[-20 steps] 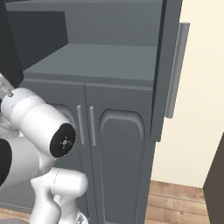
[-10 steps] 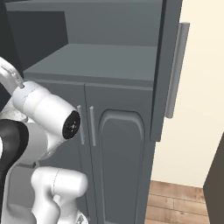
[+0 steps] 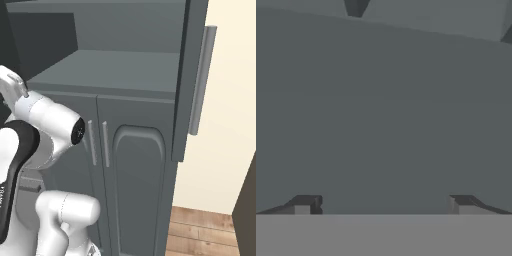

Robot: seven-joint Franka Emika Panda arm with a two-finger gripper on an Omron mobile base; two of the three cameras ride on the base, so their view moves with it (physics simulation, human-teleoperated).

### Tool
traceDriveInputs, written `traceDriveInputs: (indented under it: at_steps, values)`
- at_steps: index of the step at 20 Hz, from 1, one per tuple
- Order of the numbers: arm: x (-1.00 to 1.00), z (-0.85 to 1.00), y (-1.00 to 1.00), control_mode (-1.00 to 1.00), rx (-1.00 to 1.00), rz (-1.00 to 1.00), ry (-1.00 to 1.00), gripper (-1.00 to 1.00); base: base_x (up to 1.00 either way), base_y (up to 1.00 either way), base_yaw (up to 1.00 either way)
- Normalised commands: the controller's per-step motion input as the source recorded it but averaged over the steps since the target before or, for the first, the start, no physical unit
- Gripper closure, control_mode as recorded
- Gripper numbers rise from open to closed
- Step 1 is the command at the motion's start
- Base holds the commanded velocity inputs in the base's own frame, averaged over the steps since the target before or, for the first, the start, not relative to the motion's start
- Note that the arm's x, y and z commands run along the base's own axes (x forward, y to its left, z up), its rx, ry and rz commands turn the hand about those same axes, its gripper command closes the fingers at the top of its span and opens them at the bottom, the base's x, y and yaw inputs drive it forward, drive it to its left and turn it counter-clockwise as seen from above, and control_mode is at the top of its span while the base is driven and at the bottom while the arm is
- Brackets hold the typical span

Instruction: Open the cabinet. Pick the bowls from the counter and place them in the cabinet. Then close the cabinet.

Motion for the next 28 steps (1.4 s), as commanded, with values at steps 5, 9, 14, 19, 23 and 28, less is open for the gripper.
traceDriveInputs:
  at_steps: [5,9,14,19,23,28]
  values:
    - [0.60,-0.26,0.97,-1.00,0.06,0.14,0.08,-1.00,0.00,0.00,0.00]
    - [0.57,-0.19,1.00,-1.00,0.03,0.14,0.06,-1.00,0.00,0.00,0.00]
    - [0.48,-0.02,1.00,-1.00,0.00,0.07,0.00,-1.00,0.00,0.00,0.00]
    - [0.32,-0.01,0.36,-1.00,-0.01,-0.01,0.01,-1.00,0.00,0.00,0.00]
    - [-0.01,0.00,-0.01,-1.00,0.00,0.00,-0.07,-1.00,0.00,0.00,0.00]
    - [-0.16,0.09,-0.49,-1.00,-0.04,0.00,-0.02,-1.00,0.00,0.00,0.00]
